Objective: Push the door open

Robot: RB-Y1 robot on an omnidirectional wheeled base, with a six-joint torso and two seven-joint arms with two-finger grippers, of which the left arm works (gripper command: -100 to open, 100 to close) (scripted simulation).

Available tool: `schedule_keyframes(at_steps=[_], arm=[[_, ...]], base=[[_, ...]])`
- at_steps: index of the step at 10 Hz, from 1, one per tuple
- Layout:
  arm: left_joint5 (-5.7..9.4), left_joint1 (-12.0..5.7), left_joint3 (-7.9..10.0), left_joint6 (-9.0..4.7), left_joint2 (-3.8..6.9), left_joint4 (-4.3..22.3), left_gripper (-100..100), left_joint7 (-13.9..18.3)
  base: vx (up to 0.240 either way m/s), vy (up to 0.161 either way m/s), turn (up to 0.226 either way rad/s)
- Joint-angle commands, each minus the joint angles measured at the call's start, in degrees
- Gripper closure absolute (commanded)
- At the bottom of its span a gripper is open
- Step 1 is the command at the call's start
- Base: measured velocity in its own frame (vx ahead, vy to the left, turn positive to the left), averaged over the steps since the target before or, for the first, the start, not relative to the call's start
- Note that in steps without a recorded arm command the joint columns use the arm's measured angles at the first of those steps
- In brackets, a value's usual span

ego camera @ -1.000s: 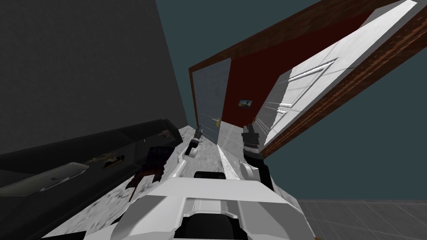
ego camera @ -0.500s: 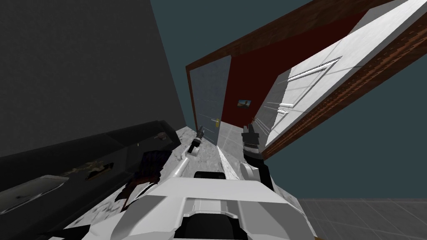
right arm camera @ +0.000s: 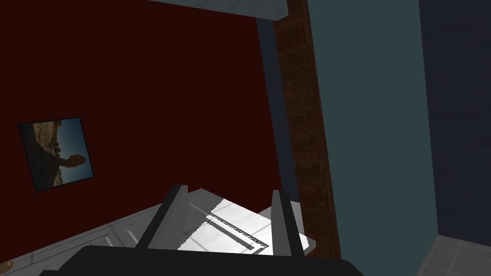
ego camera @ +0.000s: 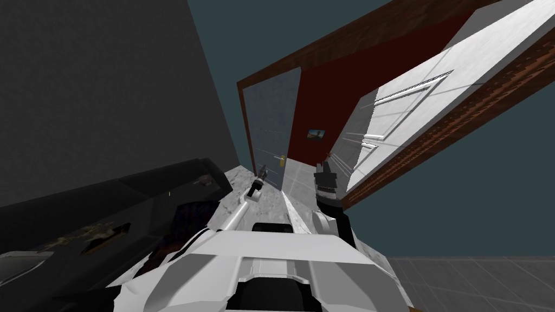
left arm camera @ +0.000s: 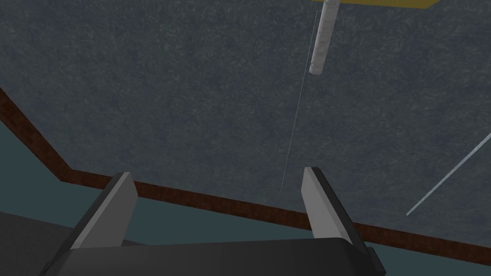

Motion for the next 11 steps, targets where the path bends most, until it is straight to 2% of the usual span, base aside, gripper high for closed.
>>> schedule_keyframes(at_steps=[1,6,7,10,11], arm=[[0.07,-1.42,-0.35,-0.04,-0.22,2.5,-100,-0.1],[0.29,-5.74,-1.31,0.19,-1.04,9.5,-100,-0.4],[0.37,-7.37,-1.68,0.27,-1.41,12.1,-100,-0.5],[0.48,-9.65,-2.19,0.39,-2.01,15.9,-100,-0.7],[0.55,-11.05,-2.5,0.46,-2.44,18.1,-100,-0.8]], base=[[0.081,0.041,-0.065],[0.087,0.048,-0.06],[0.115,0.036,-0.095],[0.105,0.061,-0.057],[0.113,0.069,-0.077]])
